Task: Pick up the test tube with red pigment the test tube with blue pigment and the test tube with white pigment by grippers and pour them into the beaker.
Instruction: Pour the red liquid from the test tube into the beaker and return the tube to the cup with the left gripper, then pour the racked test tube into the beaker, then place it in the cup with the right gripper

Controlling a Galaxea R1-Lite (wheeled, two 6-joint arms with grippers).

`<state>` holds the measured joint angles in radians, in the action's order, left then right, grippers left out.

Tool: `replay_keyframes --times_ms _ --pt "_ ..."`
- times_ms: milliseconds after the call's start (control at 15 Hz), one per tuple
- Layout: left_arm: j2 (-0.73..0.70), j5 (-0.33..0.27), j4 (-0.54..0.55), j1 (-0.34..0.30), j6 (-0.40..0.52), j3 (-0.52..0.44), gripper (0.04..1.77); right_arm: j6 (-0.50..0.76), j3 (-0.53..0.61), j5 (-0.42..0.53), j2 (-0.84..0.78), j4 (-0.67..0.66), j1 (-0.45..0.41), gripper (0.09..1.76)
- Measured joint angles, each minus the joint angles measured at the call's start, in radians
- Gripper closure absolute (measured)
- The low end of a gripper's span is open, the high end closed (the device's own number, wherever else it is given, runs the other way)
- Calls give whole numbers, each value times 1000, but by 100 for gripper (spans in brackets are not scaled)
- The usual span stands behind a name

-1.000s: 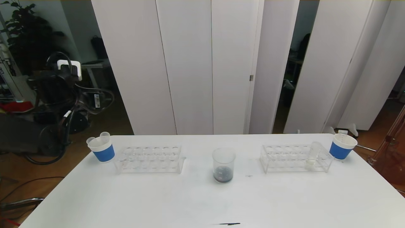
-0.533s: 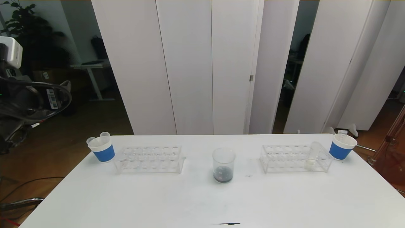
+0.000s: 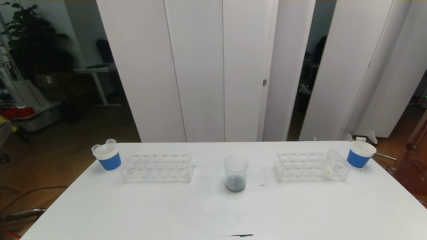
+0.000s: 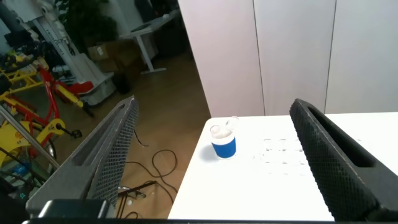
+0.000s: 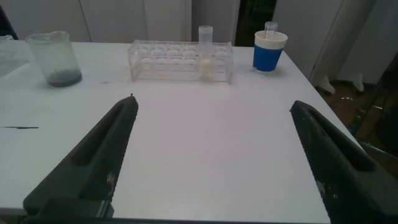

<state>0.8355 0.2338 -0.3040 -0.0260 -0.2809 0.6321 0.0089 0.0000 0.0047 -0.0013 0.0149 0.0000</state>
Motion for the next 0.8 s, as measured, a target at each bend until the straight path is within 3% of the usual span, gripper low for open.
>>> replay_keyframes --times_ms 400,600,800 --pt "-503 -87 437 4 -1 -67 7 0 0 -1 0 0 0 10" --pt "-707 -136 548 22 1 -151 7 0 0 0 0 0 0 10" --pt "-802 -158 555 27 52 -240 7 0 0 0 0 0 0 10"
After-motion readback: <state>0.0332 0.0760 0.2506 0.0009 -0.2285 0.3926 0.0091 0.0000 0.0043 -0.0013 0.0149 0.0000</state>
